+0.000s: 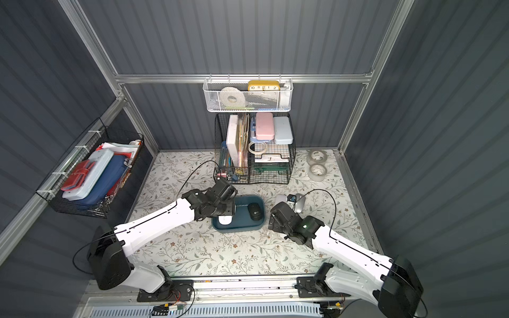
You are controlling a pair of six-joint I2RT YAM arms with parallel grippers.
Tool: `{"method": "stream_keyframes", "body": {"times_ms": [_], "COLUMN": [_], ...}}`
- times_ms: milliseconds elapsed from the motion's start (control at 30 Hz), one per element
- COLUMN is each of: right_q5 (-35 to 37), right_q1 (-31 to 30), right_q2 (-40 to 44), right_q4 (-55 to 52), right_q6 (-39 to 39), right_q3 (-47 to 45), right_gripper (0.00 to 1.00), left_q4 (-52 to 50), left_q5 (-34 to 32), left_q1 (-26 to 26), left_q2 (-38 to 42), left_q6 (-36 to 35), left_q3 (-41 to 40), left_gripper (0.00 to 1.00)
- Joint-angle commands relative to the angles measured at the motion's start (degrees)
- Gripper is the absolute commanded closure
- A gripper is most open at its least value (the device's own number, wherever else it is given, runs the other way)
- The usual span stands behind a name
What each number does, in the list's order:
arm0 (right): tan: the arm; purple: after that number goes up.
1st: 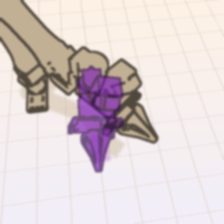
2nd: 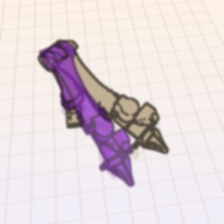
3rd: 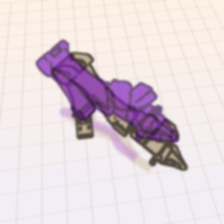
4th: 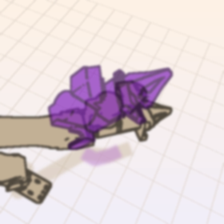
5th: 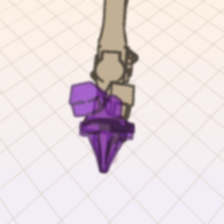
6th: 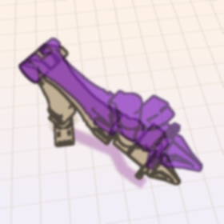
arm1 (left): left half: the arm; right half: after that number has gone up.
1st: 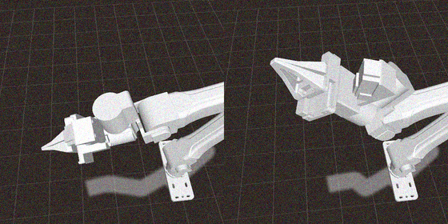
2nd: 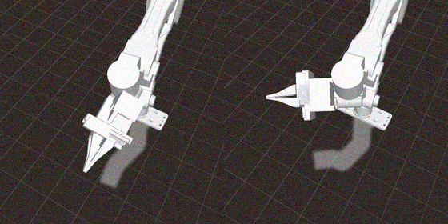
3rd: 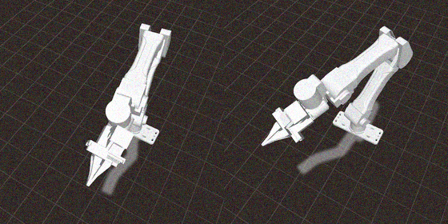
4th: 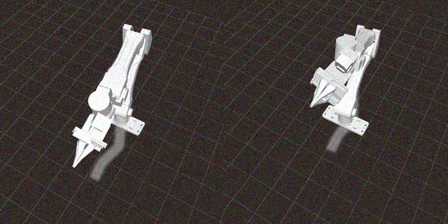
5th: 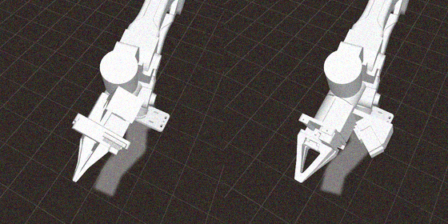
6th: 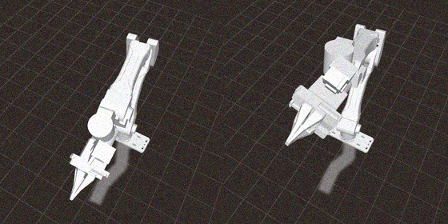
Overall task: Take out the mouse from the storage box
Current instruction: Place the mouse at the center of the board.
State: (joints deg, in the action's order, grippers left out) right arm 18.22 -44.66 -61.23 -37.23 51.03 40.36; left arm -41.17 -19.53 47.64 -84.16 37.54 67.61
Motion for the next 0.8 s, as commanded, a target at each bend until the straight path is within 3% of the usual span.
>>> {"method": "stream_keyframes", "body": {"times_ms": [0,500,767], "right_q5": [-0.3,-1.1,-0.9], "right_q1": [-0.2,-0.3,-0.5], "right_q2": [-0.5,-2.9,-3.8], "right_q4": [1.1,1.9,1.8], "right_q6": [0.2,-0.5,-0.6], "right_q3": [0.1,1.9,3.0], "right_gripper": [0.12,0.12,0.12], "left_q4": [-5.0,-13.2,-10.1], "left_q5": [-2.0,1.6,2.6], "left_q1": [0.0,-7.4,-8.2], "left_q2": [4.1,20.5,23.9], "left_q6": [0.8,6.4,13.0], "left_q3": [-2.3,-15.3,-23.9], "left_gripper": [0.35,0.35,0.35]}}
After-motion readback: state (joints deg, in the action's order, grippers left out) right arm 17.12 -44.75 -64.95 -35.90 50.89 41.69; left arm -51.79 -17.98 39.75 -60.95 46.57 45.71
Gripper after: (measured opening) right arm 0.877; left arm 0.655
